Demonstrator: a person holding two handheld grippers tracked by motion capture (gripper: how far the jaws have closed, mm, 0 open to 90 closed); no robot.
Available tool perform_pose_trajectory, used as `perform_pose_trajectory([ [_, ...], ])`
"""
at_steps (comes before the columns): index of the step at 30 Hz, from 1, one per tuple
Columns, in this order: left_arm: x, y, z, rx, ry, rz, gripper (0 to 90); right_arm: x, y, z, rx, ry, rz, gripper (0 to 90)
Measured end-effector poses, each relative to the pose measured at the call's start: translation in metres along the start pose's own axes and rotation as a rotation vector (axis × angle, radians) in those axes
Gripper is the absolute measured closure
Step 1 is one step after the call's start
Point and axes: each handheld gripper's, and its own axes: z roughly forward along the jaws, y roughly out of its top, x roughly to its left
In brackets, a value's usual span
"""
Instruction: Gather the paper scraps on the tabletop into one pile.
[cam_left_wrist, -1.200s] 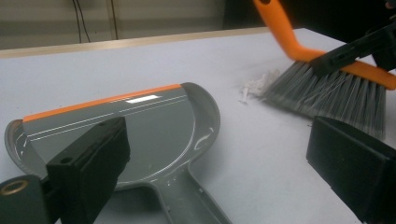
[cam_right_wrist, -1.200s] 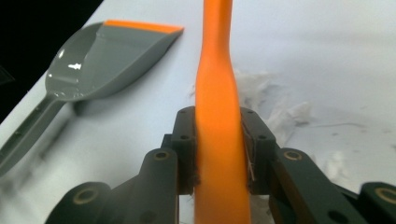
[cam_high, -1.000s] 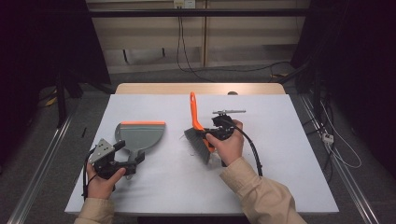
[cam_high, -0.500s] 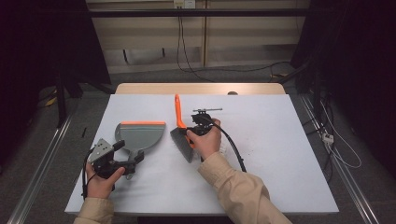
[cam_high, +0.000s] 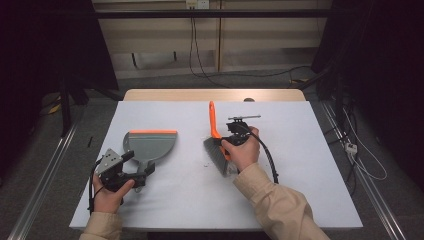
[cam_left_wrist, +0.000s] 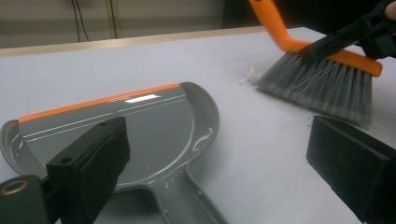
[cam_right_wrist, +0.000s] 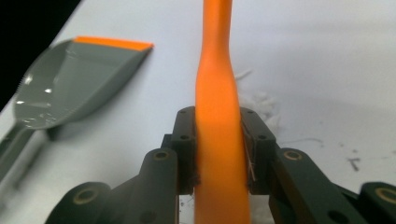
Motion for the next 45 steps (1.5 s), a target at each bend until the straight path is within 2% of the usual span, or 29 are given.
perform_pose_trajectory([
  [2,0.0,0.0,0.0,0.001,0.003,-0.005,5.7,0.002,0.004,-0.009,-0.009,0.039,-0.011,71.2],
  [4,0.001,0.0,0.0,-0.001,0.004,-0.008,5.7,0.005,0.009,-0.017,-0.037,0.101,-0.011,71.2],
  [7,0.001,0.0,0.0,-0.002,0.005,-0.007,5.7,0.008,0.02,-0.027,-0.095,0.181,-0.096,71.2],
  [8,0.001,0.0,0.0,-0.001,0.005,-0.006,5.7,0.008,0.023,-0.031,-0.11,0.193,-0.124,71.2],
  [11,0.001,0.0,0.0,0.0,0.007,-0.006,5.7,0.006,0.034,-0.037,-0.154,0.205,-0.234,71.2],
  [18,0.002,0.0,-0.001,-0.006,0.008,-0.015,5.7,-0.01,0.054,-0.037,-0.175,0.159,-0.39,71.2],
  [20,0.002,-0.001,-0.001,-0.007,0.009,-0.018,5.7,-0.015,0.058,-0.033,-0.177,0.144,-0.435,71.2],
  [22,0.003,-0.001,-0.001,-0.004,0.01,-0.015,5.7,-0.02,0.061,-0.027,-0.163,0.143,-0.476,71.2],
  [25,0.003,-0.001,-0.001,-0.003,0.014,-0.016,5.7,-0.026,0.064,-0.014,-0.143,0.117,-0.553,71.2],
  [29,0.004,-0.002,-0.001,0.002,0.018,-0.022,5.7,-0.033,0.066,0.006,-0.129,0.118,-0.603,71.3],
  [33,0.004,-0.002,0.0,0.007,0.026,-0.026,5.8,-0.038,0.068,0.025,-0.112,0.121,-0.678,71.3],
  [36,0.004,-0.002,0.001,0.007,0.031,-0.028,5.9,-0.037,0.071,0.037,-0.094,0.126,-0.716,71.3],
  [40,0.005,-0.002,0.003,0.01,0.035,-0.03,6.0,-0.033,0.074,0.049,-0.093,0.155,-0.734,71.3],
  [43,0.005,-0.002,0.004,0.008,0.04,-0.033,6.1,-0.027,0.075,0.059,-0.059,0.147,-0.783,71.2],
  [45,0.005,-0.002,0.004,0.001,0.045,-0.04,6.2,-0.027,0.074,0.063,-0.035,0.172,-0.782,71.2],
])
